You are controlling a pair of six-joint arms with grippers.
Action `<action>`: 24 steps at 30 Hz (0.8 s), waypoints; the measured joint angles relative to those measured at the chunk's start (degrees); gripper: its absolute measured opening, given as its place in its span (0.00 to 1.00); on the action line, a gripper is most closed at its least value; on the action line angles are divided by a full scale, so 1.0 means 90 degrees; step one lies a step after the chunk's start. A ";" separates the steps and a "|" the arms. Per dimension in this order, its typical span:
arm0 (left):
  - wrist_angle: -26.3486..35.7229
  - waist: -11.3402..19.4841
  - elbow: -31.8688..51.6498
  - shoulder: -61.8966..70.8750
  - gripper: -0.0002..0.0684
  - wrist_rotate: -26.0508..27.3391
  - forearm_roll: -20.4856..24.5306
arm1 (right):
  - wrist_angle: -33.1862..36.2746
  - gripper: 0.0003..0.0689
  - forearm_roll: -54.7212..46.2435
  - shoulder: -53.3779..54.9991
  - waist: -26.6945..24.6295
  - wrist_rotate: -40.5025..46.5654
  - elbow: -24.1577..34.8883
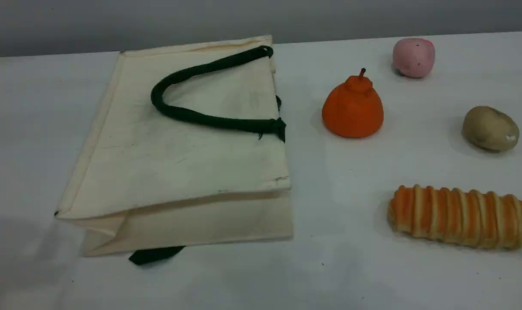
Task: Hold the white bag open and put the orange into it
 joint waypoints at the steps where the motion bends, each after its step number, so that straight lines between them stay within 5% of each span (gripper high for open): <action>1: -0.0033 0.0000 0.0000 0.0179 0.81 0.0000 -0.0105 | -0.0032 0.80 0.0126 0.0105 0.0000 -0.0058 0.0000; 12: -0.1045 0.0000 0.0000 0.1919 0.81 0.0414 -0.1364 | -0.0405 0.80 0.1119 0.1126 0.0000 -0.0557 0.0000; 24: -0.2077 0.0000 -0.0169 0.3871 0.81 0.2222 -0.3871 | -0.0507 0.80 0.1907 0.1653 0.0000 -0.1082 0.0000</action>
